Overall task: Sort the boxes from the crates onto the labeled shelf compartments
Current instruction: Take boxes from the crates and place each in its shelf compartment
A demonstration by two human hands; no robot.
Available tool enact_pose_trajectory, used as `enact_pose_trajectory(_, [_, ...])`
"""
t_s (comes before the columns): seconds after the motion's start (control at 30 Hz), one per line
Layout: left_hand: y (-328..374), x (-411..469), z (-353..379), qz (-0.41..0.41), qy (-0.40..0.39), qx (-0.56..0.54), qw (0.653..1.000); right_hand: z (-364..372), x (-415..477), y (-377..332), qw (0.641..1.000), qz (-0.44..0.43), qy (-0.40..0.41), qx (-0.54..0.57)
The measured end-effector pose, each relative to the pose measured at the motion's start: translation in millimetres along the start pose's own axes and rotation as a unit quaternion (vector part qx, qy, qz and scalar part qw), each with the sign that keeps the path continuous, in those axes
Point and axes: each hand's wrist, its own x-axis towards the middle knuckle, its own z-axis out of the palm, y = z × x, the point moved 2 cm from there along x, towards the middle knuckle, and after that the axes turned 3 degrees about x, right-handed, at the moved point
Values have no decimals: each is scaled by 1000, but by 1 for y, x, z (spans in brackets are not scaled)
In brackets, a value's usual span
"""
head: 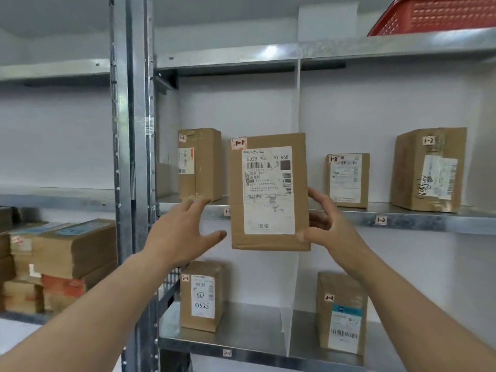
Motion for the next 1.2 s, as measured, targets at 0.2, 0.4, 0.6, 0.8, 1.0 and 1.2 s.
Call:
enact_pose_trajectory(0.2, [-19, 64, 16, 13, 5, 9, 1000, -1, 58, 0, 999, -14, 33, -40])
enact_pose_trajectory(0.4, [-38, 118, 23, 30, 13, 36, 999, 6, 112, -7, 994, -28, 67, -80])
enact_pose_trajectory(0.6, [-54, 150, 37, 50, 23, 35, 998, 12, 146, 10, 992, -23, 83, -90])
enact_pose_trajectory(0.8, [-49, 170, 55, 62, 2, -72, 995, 9, 162, 28, 989, -2, 107, -97])
enact_pose_trajectory(1.0, [-31, 182, 70, 8, -71, -374, 924, 16, 179, 42, 988, 19, 112, -101])
enact_pose_trajectory(1.2, [-24, 195, 94, -17, -70, -385, 920, 16, 199, 60, 985, 62, 101, -124])
